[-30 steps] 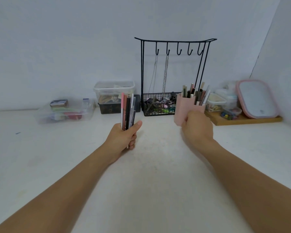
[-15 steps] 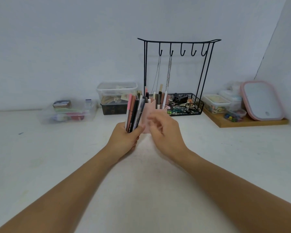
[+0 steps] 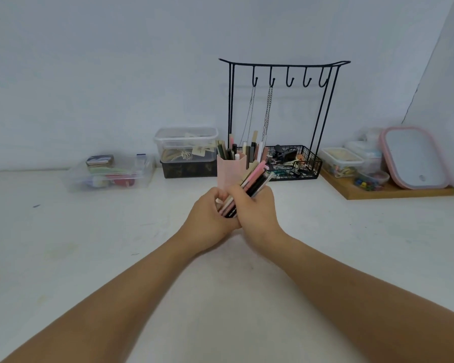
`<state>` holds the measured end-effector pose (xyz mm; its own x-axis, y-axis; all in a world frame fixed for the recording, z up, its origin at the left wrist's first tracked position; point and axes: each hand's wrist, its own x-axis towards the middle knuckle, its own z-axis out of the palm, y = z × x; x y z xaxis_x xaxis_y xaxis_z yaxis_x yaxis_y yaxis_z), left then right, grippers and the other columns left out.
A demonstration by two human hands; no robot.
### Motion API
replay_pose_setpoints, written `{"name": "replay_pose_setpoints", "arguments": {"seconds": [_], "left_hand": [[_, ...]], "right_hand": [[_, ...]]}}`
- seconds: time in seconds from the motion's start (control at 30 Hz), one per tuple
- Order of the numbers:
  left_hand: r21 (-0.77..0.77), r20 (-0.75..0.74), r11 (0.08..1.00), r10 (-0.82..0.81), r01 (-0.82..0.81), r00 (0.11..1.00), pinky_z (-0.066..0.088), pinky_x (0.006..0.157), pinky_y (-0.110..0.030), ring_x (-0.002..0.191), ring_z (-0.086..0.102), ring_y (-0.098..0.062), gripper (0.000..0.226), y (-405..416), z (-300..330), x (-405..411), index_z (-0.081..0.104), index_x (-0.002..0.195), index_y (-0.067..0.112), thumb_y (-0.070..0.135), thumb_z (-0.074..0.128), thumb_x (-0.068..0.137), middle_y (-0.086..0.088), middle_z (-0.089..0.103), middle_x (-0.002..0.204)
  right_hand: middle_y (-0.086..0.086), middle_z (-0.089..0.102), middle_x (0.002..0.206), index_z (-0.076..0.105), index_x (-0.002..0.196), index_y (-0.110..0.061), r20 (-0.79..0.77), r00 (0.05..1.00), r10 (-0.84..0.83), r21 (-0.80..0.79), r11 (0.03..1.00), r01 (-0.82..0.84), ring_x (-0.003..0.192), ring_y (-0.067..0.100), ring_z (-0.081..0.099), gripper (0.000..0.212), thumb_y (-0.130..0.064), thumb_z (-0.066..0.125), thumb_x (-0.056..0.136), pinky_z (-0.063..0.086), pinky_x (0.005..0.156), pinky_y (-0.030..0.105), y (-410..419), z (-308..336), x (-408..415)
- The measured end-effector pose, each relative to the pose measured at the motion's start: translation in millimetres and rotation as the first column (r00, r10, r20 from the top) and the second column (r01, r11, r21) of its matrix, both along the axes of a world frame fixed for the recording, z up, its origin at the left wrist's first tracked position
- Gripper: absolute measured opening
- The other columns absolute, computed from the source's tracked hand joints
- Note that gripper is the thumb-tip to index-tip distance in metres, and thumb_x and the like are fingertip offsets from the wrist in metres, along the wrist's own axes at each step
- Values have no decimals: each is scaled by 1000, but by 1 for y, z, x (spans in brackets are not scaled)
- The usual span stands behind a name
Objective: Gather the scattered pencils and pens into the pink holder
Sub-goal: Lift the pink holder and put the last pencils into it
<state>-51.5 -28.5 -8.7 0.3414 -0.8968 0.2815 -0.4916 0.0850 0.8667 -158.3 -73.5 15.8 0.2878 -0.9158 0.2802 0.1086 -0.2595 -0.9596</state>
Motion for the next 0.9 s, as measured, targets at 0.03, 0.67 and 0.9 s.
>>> {"name": "replay_pose_setpoints", "arguments": {"seconds": [0.03, 0.67, 0.9], "left_hand": [[18, -88, 999, -34, 36, 996, 55, 61, -29, 62, 67, -9, 46, 0, -1, 0, 56, 107, 8, 9, 88, 73, -6, 77, 83], [-24, -44, 1000, -1, 0, 999, 56, 88, -28, 117, 59, -15, 84, -3, -5, 17, 42, 146, 30, 20, 89, 76, 5, 54, 132], [13, -21, 999, -44, 44, 999, 54, 98, -34, 130, 53, -16, 93, -3, -4, 18, 33, 155, 35, 23, 86, 80, 11, 47, 151]], "right_hand": [[-1, 62, 57, 61, 68, -10, -2, 999, -35, 16, 999, 35, 55, 15, 63, 16, -11, 63, 84, 54, 56, 32, -3, 5, -3], [1, 55, 52, 57, 60, -12, -306, 920, -246, -224, 957, 182, 42, 12, 52, 25, -23, 73, 77, 41, 44, 28, -90, 25, -6], [-5, 66, 89, 57, 101, -14, -269, 932, -242, -247, 953, 175, 80, 8, 63, 61, -53, 87, 65, 54, 68, 31, -94, 25, -13]]}}
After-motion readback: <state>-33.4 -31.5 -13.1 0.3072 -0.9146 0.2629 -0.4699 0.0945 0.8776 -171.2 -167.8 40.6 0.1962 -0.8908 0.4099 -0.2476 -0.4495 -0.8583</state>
